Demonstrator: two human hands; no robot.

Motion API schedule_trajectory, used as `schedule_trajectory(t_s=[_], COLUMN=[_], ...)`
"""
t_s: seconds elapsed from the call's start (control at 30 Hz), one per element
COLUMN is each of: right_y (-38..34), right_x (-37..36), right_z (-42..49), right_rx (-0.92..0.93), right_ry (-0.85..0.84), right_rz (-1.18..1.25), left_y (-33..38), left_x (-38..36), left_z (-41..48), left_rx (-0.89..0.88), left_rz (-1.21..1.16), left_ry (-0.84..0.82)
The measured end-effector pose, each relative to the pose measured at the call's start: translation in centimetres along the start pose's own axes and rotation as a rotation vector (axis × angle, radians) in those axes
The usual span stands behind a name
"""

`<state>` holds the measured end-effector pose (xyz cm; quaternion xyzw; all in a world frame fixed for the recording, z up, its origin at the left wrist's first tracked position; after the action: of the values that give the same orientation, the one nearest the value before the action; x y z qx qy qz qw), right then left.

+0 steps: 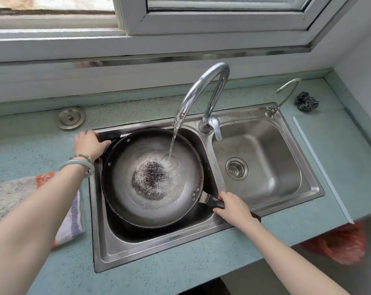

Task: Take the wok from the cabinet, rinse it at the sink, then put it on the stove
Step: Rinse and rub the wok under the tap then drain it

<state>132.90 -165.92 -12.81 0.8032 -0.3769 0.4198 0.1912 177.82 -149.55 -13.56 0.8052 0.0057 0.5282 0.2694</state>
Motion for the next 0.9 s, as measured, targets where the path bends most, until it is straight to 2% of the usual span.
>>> schedule_trajectory(t_s=[0.2, 0.33, 0.53, 0.63, 0.73, 0.9], right_y=[0.2, 0.2, 1.4, 1.8, 1.8, 2.1], right_x=[-0.2, -0.5, 0.2, 2.1, 5.1, 9.8], right_z=[0.0, -0.1, -1.2, -1.8, -2.2, -2.7], right_rx=[-0.006, 0.006, -0.008, -0.013, -0.003, 0.019], right_ry=[0.030, 0.031, 0.166, 0.262, 0.364, 0.362], right_rz=[-0.022, -0.010, 0.007, -0.021, -0.062, -0.156], left_y=[0.0, -0.3, -1.2, -1.5, -1.9, -2.1], left_x=[0.0, 0.1, 0.4, 0.7, 0.9, 0.8], left_z=[-0.4, -0.4, -1.6, -2.1, -2.2, -3.2], left_rx=[0.008, 0.038, 0.035, 0.071, 0.124, 0.160], left_rz=[0.072, 0.026, -0.216, -0.446, -0.572, -0.648], left_ry=[0.053, -0.009, -0.026, -0.025, 0.009, 0.001])
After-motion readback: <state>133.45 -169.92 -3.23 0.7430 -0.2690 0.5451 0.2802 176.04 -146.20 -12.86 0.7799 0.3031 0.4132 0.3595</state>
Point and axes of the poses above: each hand's wrist, its own z-axis towards the middle knuckle, its own x-axis out of the back of the hand, y = z × x, the point moved 4 cm from there along z, towards the middle knuckle, and after that the axes turned 10 degrees about -z, right-handed, at the moved point
